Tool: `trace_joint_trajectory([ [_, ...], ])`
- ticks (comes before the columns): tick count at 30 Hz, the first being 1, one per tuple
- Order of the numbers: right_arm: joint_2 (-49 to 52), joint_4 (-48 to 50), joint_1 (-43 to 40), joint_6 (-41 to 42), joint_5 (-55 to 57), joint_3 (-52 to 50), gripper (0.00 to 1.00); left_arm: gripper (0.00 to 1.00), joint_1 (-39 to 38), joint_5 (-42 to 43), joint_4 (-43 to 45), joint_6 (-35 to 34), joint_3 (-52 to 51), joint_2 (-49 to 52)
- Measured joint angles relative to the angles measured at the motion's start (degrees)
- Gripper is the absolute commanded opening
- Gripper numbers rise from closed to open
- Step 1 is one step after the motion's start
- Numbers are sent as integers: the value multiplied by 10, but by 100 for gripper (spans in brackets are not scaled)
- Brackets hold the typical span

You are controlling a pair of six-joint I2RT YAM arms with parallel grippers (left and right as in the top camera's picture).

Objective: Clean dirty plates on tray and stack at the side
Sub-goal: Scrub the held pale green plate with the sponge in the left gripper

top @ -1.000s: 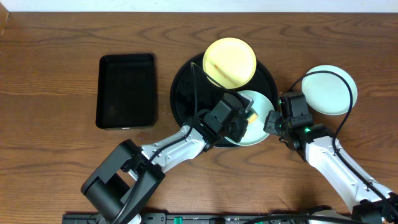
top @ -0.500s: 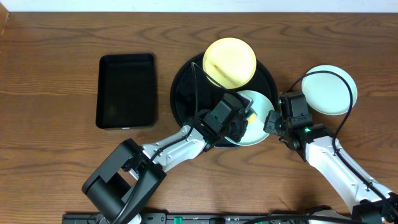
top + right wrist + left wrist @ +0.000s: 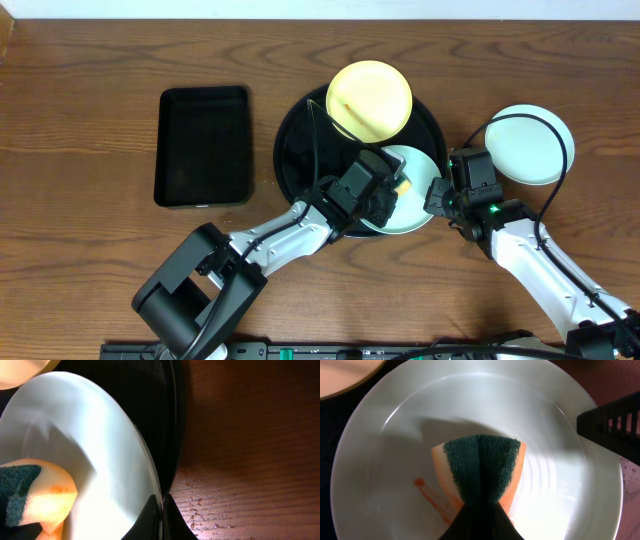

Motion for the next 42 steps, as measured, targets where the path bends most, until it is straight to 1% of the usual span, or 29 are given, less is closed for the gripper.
trace_joint_trajectory([
  [11,0,-7,0,0,0,0,1,8,0,0,2,0,0,7],
  [20,0,-9,0,0,4,0,1,8,0,-2,28,0,0,29],
  [36,0,-9,0,0,6,0,1,8,0,-22,44,2,0,35],
  [42,0,-10,0,0,11,0,1,8,0,-34,76,16,0,51],
])
